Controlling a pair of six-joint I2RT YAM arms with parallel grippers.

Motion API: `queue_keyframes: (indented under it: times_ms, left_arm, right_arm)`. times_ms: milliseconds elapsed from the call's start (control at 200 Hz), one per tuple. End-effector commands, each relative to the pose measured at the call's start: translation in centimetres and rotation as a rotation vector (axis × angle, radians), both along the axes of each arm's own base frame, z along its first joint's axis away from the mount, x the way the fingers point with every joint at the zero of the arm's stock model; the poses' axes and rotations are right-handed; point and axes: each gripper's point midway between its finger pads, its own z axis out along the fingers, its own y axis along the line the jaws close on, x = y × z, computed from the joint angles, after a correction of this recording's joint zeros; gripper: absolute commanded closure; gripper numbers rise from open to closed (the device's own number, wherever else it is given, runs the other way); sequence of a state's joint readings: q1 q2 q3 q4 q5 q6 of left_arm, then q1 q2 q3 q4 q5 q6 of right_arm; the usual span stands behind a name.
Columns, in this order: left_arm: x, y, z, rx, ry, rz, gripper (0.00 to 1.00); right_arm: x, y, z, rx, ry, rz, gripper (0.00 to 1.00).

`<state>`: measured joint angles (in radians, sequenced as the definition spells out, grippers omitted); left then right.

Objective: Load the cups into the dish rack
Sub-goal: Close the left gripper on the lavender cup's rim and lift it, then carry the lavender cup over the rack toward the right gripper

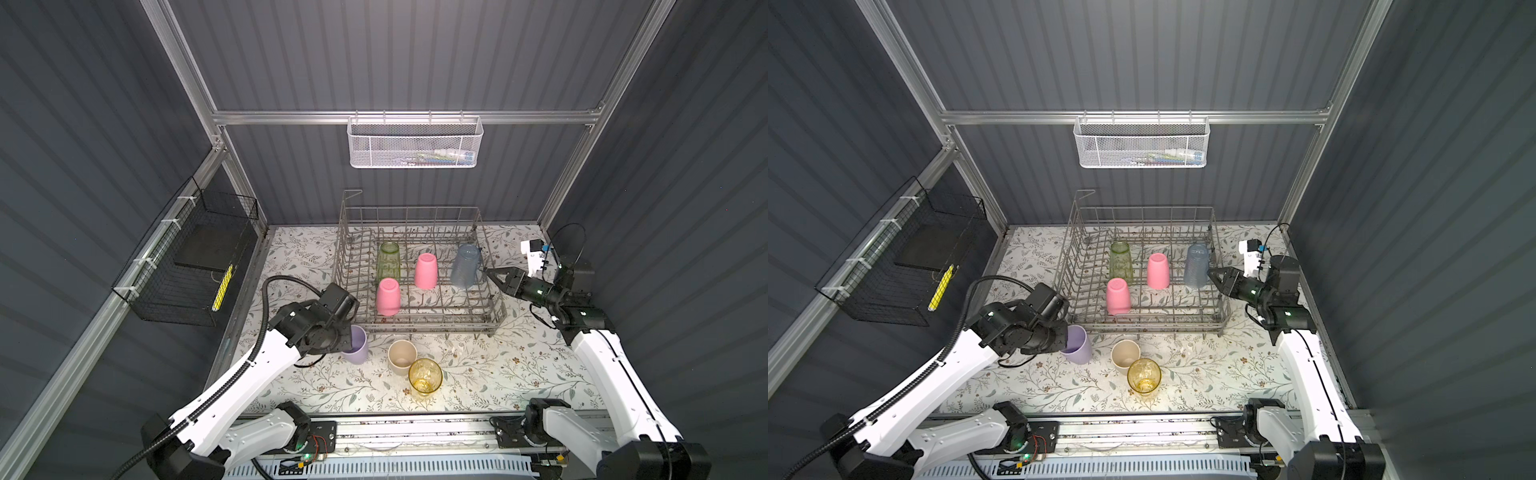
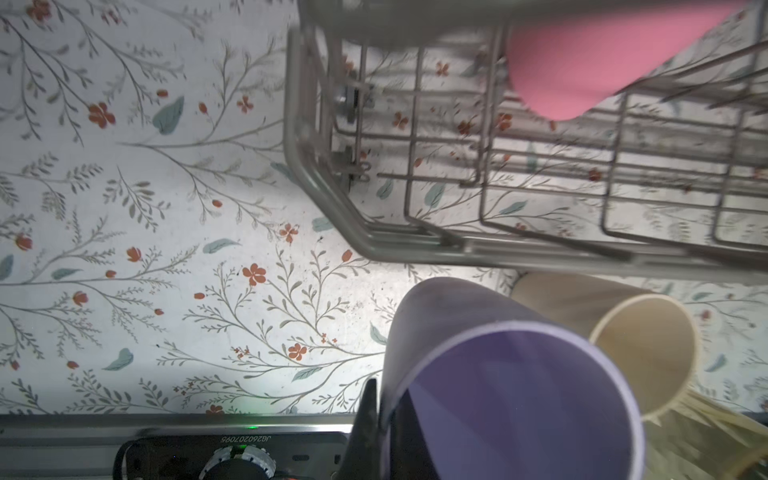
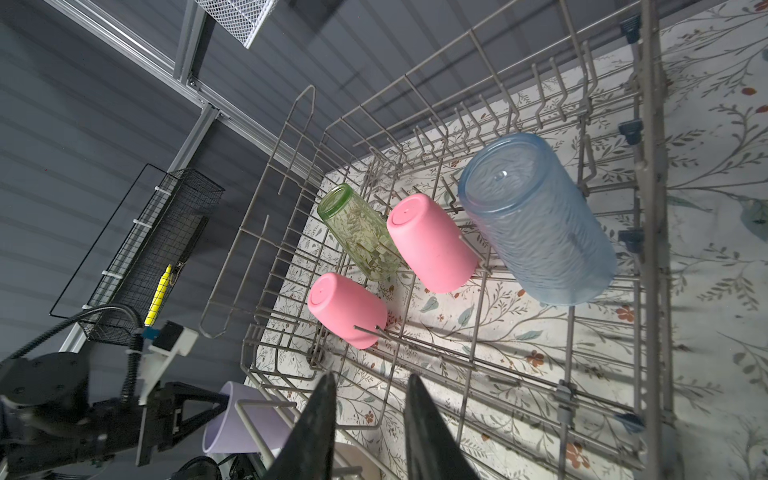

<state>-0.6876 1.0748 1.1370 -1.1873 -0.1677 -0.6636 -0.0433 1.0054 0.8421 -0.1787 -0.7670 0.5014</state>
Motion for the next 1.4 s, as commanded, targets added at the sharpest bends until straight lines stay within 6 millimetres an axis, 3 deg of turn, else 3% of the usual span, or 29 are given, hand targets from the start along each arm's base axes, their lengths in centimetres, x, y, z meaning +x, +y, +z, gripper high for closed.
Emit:
queue_keyframes:
  times_ms: [0,205,225,335,450,685,931,1061,1166,1396]
  left_arm:
    - [-2.0,0.3,2.9,-0.02,0.016,-0.103,1.0]
    - [-2.2,-1.1,8.3,-0.149,-0.098,-0.186,1.0]
    - [-1.9,-1.4,10.1,-0.188,-0.151,-0.194,1.0]
    - [-1.0,-2.8,14.3,-0.332,-0.338,-0.228,1.0]
    - [0.8,-4.7,18.1,-0.432,-0.501,-0.266,1.0]
    - [5.6,-10.7,22.7,-0.564,-0.684,-0.39,1.0]
    - [10.8,-16.8,23.0,-0.652,-0.715,-0.496,1.0]
    - [14.0,-17.3,22.2,-0.805,-0.665,-0.485,1.0]
    - [16.4,-17.0,21.3,-0.93,-0.637,-0.468,1.0]
    - [18.5,-20.2,18.5,-1.04,-0.525,-0.532,1.0]
  right_arm:
    - [0.2,0.3,0.9,0.024,-0.025,0.021,0.7]
    - [0.1,0.9,1.4,0.037,-0.037,0.042,0.7]
    - [0.1,0.9,1.4,0.038,-0.038,0.044,0.7]
    - [-0.2,1.2,1.8,0.038,-0.047,0.055,0.7]
    - [-0.5,1.6,2.0,0.041,-0.06,0.062,0.7]
    - [-1.1,3.0,3.5,0.067,-0.105,0.111,0.69]
    - [-1.9,3.4,5.0,0.084,-0.158,0.128,0.67]
    - [-2.5,3.2,5.6,0.114,-0.19,0.111,0.63]
    - [-2.7,3.5,6.2,0.153,-0.201,0.126,0.52]
    - [-3.2,4.4,7.2,0.203,-0.206,0.181,0.32]
